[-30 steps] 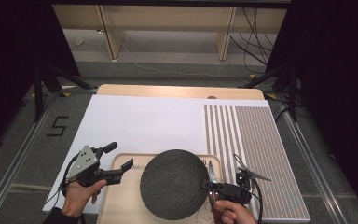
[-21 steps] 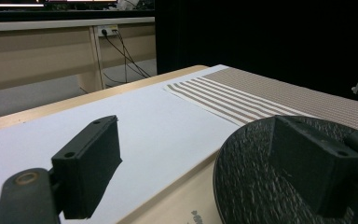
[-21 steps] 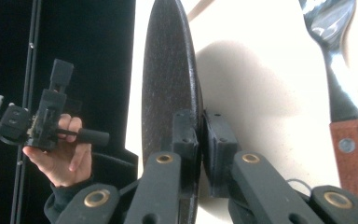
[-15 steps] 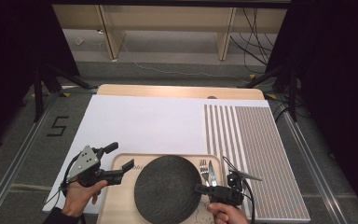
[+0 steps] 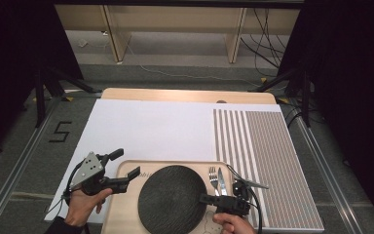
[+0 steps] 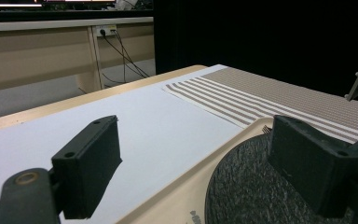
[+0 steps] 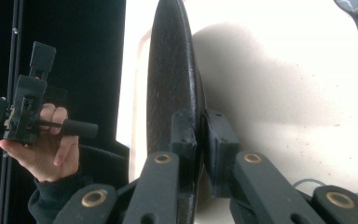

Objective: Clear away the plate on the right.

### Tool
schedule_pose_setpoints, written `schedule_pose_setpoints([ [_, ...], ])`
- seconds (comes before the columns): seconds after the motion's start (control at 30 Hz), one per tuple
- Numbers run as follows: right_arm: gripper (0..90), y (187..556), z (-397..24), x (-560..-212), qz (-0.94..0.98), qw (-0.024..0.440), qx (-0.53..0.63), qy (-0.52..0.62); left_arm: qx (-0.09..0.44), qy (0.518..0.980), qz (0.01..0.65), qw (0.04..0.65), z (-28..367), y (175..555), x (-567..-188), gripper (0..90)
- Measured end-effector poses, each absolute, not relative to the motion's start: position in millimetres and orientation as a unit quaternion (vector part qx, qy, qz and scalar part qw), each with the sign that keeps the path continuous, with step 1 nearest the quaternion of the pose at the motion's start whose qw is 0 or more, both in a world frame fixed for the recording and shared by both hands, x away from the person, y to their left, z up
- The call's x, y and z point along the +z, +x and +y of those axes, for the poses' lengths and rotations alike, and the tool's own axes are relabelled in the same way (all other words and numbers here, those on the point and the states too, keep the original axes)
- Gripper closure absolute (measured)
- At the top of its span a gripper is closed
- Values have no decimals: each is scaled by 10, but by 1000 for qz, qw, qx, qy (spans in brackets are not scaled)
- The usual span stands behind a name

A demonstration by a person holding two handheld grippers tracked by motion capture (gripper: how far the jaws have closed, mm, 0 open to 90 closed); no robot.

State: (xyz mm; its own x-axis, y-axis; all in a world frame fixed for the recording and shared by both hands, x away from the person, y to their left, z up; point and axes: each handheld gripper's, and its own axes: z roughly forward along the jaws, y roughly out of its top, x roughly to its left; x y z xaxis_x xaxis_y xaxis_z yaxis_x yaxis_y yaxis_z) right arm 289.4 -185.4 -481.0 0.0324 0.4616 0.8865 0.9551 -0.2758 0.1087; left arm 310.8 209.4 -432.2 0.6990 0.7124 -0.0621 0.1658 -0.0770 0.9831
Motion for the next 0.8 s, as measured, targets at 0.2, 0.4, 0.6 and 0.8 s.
schedule_pose_setpoints([
  [0.2,851,2891,-1833,-4828,-539,272,-442,-663,225,697,315,604,2086,3113,-4328,160],
  [0.4,863,2907,-1828,-4851,-545,255,-435,-669,227,699,315,601,2090,3115,-4324,160],
  [0.6,850,2918,-1812,-4834,-562,232,-432,-666,227,699,316,600,2087,3113,-4325,160],
  [0.8,798,2923,-1788,-4813,-583,216,-415,-664,226,700,315,600,2086,3112,-4326,160],
])
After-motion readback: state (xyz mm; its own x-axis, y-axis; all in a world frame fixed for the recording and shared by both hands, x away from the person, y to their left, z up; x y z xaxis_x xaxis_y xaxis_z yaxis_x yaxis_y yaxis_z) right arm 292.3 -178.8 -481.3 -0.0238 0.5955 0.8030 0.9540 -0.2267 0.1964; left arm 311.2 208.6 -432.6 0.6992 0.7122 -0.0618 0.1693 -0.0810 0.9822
